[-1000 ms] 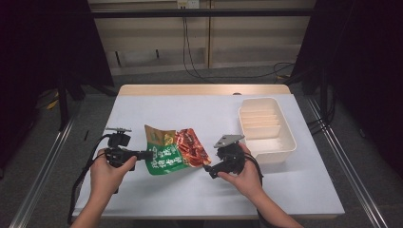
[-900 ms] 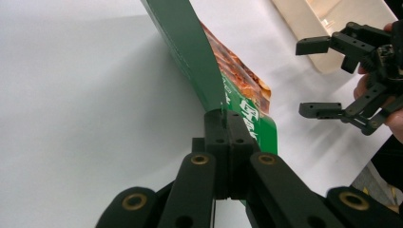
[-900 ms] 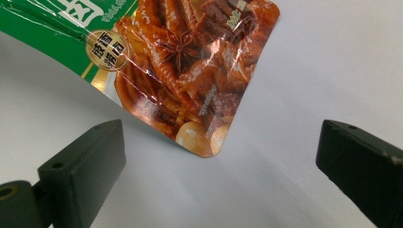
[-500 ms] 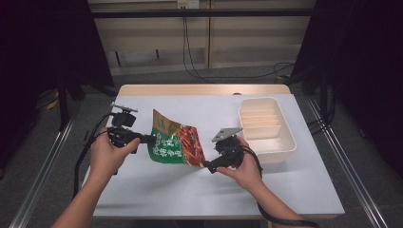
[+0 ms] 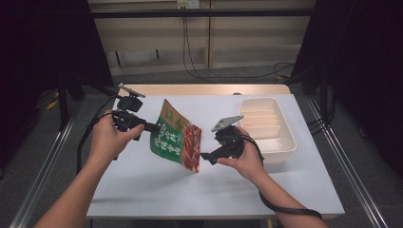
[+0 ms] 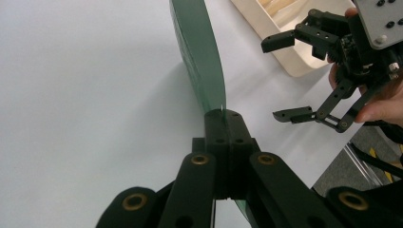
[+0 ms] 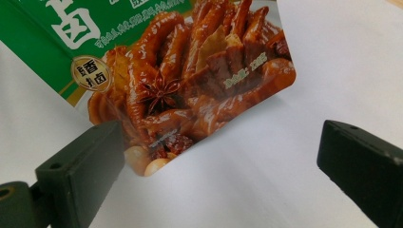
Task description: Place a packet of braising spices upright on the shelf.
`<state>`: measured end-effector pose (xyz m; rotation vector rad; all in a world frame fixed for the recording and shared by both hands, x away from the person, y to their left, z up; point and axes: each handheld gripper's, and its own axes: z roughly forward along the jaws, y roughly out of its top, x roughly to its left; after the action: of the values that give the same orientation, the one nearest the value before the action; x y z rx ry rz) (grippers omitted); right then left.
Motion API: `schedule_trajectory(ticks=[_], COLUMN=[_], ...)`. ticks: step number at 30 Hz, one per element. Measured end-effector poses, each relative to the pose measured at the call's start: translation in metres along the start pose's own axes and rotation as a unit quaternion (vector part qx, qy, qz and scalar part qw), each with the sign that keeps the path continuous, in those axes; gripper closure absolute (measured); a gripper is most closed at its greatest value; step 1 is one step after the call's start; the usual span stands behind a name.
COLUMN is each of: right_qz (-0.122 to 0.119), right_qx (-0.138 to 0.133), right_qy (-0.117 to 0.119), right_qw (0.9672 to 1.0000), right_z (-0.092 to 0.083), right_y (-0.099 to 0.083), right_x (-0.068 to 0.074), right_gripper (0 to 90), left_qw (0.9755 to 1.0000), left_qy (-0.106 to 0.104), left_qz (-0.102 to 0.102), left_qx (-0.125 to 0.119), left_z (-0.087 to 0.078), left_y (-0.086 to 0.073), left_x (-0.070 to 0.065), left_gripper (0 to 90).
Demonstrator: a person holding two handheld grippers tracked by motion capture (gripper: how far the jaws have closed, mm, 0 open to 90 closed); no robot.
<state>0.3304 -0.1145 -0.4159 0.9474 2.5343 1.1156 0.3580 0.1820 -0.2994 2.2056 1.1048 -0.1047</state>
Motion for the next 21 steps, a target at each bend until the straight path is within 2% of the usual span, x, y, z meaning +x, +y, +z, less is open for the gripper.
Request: schedule_trajectory(ticks=[2, 8, 9, 12, 16, 19, 20, 21], right_qz=[-0.006, -0.006, -0.005, -0.014, -0.019, -0.018, -0.023, -0.023], right_qx=[0.000, 0.002, 0.001, 0.006, 0.009, 0.006, 0.009, 0.009], right_qy=[0.007, 0.004, 0.012, 0.017, 0.014, 0.028, 0.026, 0.026], right_qw=[1.0000, 1.0000, 0.9999, 0.9997, 0.9997, 0.9994, 0.9993, 0.9993], right_z=[-0.003, -0.006, -0.006, -0.006, -0.007, -0.008, -0.008, -0.008], right_y=[0.004, 0.010, 0.010, 0.012, 0.015, 0.019, 0.022, 0.022], right_x=[-0.002, -0.005, -0.006, -0.008, -0.008, -0.010, -0.012, -0.012], right_gripper=[1.6, 1.6, 1.8, 1.9, 2.1, 2.3, 2.5, 2.5], left_qw=[1.0000, 0.9994, 0.9992, 0.9988, 0.9973, 0.9960, 0.9951, 0.9951], left_qy=[0.000, 0.001, 0.000, 0.004, 0.003, 0.004, 0.005, 0.005], left_qz=[0.006, 0.022, 0.026, 0.034, 0.051, 0.065, 0.074, 0.074], left_qx=[0.007, 0.028, 0.030, 0.036, 0.053, 0.061, 0.066, 0.066], left_z=[-0.002, -0.005, -0.006, -0.009, -0.010, -0.008, -0.006, -0.006], left_y=[0.005, 0.016, 0.018, 0.024, 0.035, 0.041, 0.044, 0.044], left_x=[-0.002, -0.006, -0.008, -0.011, -0.019, -0.024, -0.027, -0.027], left_gripper=[90.0, 90.0, 90.0, 90.0, 90.0, 90.0, 90.0, 90.0])
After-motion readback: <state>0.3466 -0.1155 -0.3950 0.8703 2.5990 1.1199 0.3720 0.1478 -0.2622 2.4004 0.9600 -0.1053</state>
